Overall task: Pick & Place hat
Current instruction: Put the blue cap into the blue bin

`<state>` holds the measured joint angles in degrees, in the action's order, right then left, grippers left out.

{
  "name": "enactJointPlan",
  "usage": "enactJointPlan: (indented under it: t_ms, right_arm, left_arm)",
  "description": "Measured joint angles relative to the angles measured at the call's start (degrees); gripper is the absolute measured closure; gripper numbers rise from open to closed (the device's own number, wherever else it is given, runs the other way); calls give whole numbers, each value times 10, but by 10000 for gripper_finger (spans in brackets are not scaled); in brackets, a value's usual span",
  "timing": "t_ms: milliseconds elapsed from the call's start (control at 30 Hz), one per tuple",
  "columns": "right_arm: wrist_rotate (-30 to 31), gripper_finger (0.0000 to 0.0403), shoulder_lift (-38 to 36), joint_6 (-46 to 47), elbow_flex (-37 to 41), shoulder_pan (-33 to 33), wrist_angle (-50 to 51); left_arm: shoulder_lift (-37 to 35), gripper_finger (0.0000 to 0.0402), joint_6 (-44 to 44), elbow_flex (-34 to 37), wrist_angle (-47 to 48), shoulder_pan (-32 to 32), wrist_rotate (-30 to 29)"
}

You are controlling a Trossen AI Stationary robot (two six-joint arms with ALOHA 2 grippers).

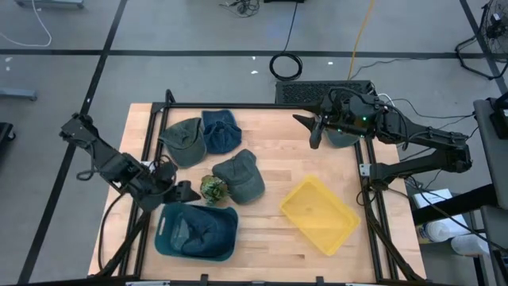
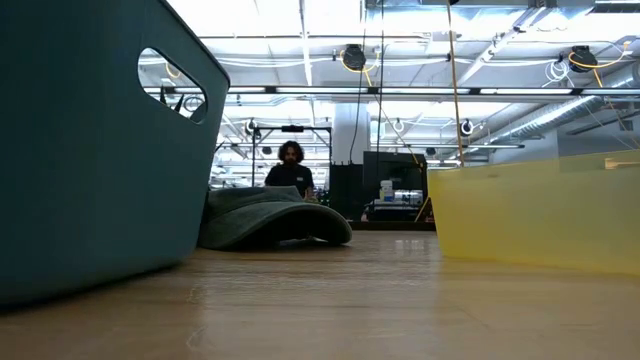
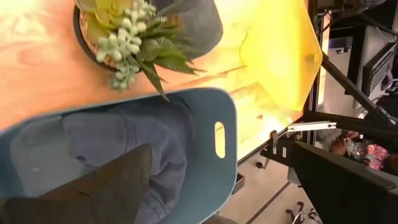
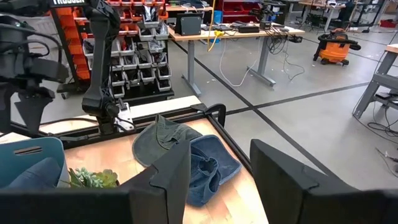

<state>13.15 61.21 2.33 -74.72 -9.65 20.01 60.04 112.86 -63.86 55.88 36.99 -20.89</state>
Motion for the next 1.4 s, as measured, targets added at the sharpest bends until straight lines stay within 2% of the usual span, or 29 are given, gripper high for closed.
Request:
enactJointPlan:
  t_ms: [267,333,467,633,733,867,1167,1400]
  right_arm:
    - [0,248,0,0,0,0,0]
    - [0,248,0,0,0,0,0]
    - [0,248,0,0,0,0,0]
    - [0,248,0,0,0,0,0]
    - [0,248,0,0,0,0,0]
    - [0,248,0,1,0,0,0]
    - [0,248,0,41,0,0,0]
    - [0,248,0,41,0,0,0]
  left_arm:
    - [-13,11,-42,0,13,-22,11]
    - [-13,11,-64,0,14,-30,-3]
    - [-13,11,-168,0,12,-57,-56]
    - [-13,11,-278,0,11,-120,-59]
    - [-13,11,-325,0,11,-171,-38]
    - [-12,11,-345,0,11,-254,-1]
    - [-12,11,-398,0,10,-434,156]
    - [-10,11,-455,0,10,-517,171]
